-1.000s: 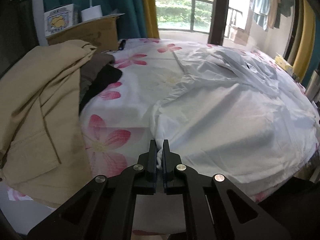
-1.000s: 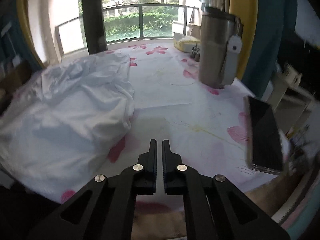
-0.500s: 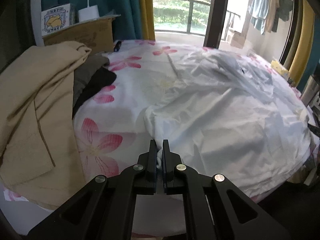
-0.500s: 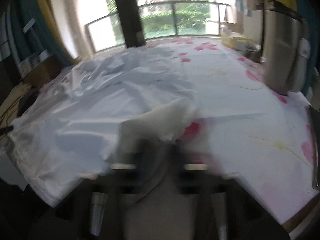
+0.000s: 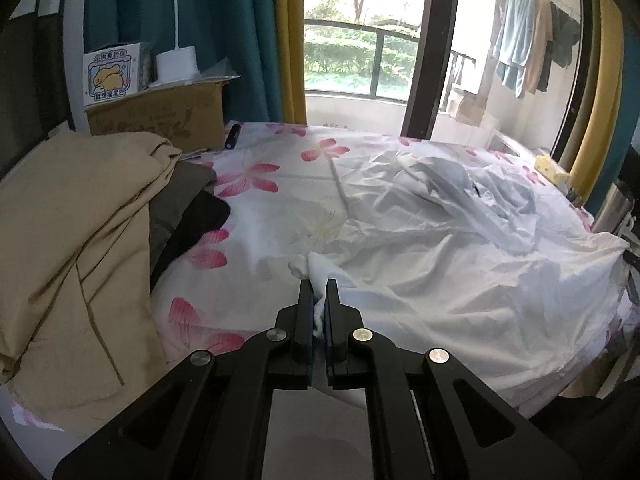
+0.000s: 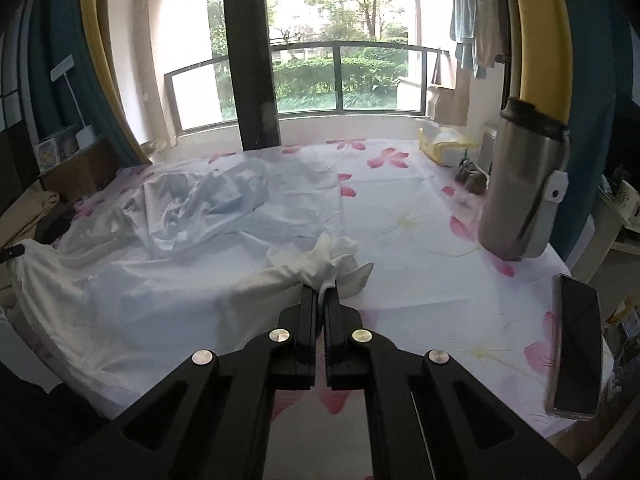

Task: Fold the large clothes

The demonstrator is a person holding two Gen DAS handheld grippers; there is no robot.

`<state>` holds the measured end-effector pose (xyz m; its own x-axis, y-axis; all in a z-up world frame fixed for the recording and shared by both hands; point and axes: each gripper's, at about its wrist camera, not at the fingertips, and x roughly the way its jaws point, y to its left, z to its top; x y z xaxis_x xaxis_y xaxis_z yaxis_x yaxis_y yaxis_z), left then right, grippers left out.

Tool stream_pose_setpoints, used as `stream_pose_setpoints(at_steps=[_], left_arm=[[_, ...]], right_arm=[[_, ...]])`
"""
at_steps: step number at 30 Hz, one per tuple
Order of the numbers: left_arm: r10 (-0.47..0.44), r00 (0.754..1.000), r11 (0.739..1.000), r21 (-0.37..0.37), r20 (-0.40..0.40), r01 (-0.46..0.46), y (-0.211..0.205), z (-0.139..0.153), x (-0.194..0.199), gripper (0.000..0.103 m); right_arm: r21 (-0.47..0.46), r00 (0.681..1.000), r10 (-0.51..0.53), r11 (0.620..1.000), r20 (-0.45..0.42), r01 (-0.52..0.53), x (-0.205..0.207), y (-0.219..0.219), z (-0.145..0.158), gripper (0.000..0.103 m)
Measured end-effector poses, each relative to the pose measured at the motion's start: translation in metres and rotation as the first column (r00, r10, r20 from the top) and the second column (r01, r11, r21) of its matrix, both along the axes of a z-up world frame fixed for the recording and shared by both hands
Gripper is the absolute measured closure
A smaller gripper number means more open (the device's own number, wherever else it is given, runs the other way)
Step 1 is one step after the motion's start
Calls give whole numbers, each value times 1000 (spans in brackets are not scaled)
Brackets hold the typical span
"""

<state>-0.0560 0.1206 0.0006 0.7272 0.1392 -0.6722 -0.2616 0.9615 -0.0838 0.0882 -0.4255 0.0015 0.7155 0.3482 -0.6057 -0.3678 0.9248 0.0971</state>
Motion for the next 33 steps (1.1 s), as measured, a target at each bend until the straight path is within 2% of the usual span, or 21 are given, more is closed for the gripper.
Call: stream_pose_setpoints(at_steps=[5,17,33], left_arm=[[5,999,1000,-30,49,-3,2,11,2,98],[19,987,1000,-1,159,-19,12,50,20,98],[38,985,999,5,170,-40,33,59,72,98]], right_arm=[[28,1000,3,1000,18,-4,0,1,10,100],[49,992,-18,999,123,12,13,5,47,100],[48,988,-42,998,150,36,73,13,61,100]])
